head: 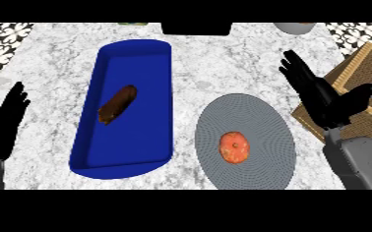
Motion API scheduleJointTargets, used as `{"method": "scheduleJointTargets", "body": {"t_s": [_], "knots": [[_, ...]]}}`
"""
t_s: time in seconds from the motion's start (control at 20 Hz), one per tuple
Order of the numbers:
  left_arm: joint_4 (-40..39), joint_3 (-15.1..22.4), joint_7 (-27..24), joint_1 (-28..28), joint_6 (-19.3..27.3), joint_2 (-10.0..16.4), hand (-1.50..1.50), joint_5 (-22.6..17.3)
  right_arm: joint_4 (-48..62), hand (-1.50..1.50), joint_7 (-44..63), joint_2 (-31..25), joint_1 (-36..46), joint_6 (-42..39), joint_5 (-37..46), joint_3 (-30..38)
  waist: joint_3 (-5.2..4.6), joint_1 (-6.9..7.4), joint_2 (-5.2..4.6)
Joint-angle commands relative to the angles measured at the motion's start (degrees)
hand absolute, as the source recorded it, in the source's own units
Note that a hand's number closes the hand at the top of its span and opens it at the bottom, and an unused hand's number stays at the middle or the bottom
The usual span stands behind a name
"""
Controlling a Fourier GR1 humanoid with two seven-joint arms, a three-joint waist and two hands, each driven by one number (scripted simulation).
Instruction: Pick the squash from the placemat and place it in the basket
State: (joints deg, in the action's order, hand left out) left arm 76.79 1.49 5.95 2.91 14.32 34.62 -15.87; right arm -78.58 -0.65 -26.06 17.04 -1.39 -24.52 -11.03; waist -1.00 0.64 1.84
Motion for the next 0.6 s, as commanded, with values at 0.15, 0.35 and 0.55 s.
{"method": "scheduleJointTargets", "body": {"t_s": [0.15, 0.35, 0.55], "knots": [[-0.15, 6.28, 3.27, -3.28, -1.3, -8.68, 0.0, -1.13, -5.76, 1.5, -5.75, 8.61, 3.08, 13.9, 4.14, 2.76, 0.96, -0.94, -1.65], [-1.81, 12.21, 3.73, -6.22, -4.22, -13.17, 0.0, -0.66, -7.28, 1.5, -9.6, 14.5, 6.36, 18.51, 16.15, -9.12, 0.87, 0.55, -1.86], [-2.22, 10.79, 4.02, -6.63, -6.52, -11.58, 0.0, -2.1, -0.77, -1.5, -4.33, 23.91, 7.86, 34.94, 29.36, -17.36, 0.76, 0.84, -1.77]]}}
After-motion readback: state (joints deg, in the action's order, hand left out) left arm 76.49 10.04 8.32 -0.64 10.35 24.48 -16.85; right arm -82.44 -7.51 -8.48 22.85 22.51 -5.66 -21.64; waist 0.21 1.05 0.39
